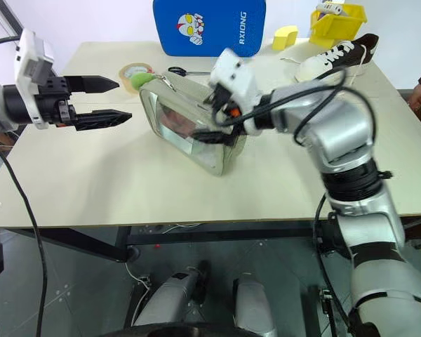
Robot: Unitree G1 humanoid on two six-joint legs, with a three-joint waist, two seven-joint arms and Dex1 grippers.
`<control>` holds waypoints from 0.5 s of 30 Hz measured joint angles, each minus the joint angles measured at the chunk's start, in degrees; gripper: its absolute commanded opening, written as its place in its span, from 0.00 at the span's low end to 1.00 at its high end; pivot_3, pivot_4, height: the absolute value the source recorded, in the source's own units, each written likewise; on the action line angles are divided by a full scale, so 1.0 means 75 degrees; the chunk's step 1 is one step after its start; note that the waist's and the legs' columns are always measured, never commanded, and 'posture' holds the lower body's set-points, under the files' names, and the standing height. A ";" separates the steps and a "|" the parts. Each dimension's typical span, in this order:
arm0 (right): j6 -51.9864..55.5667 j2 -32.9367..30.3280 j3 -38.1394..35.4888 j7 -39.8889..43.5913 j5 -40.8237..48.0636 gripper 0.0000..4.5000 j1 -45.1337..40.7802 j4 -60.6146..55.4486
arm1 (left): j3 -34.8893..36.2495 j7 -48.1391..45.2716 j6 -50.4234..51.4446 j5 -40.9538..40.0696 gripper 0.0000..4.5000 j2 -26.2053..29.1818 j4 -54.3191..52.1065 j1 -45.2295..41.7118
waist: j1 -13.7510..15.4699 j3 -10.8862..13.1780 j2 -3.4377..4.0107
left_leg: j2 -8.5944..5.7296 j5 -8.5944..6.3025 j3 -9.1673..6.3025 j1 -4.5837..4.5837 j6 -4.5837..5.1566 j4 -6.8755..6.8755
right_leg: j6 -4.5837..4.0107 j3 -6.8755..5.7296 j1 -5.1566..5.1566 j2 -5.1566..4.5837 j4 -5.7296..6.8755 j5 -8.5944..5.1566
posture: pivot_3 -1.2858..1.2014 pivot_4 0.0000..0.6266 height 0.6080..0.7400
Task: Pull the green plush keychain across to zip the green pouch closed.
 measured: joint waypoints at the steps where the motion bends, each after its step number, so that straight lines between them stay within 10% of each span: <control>1: -0.0073 -0.0005 0.0132 0.0014 -0.0111 0.95 0.0005 0.0003 | 0.0000 0.0007 0.0009 -0.0027 1.00 0.0000 -0.0010 0.0001 | 0.0002 0.0000 0.0000 | 0.0000 0.0000 0.0000 0.0000 0.0000 0.0000 | 0.0000 0.0000 0.0000 0.0000 -0.0001 0.0000 | 0.52 0.24 1.00; 10: -0.2832 -0.0605 0.0758 0.0768 -0.1638 0.02 -0.0006 0.1070 | 0.0002 0.0172 0.0012 -0.0081 1.00 0.0014 -0.0129 0.0062 | -0.0034 0.0000 0.0000 | 0.0001 0.0003 0.0000 0.0004 -0.0005 -0.0001 | 0.0002 0.0000 0.0001 0.0005 0.0003 0.0001 | 0.52 0.24 1.00; 15: -0.5836 -0.0943 0.0758 0.1364 -0.2482 0.01 -0.0292 0.2609 | 0.0005 0.0243 0.0005 -0.0081 1.00 0.0036 -0.0131 0.0141 | -0.0025 0.0001 0.0002 | 0.0001 0.0006 0.0000 0.0005 -0.0009 0.0002 | 0.0008 0.0000 0.0004 0.0012 0.0001 0.0005 | 0.52 0.24 1.00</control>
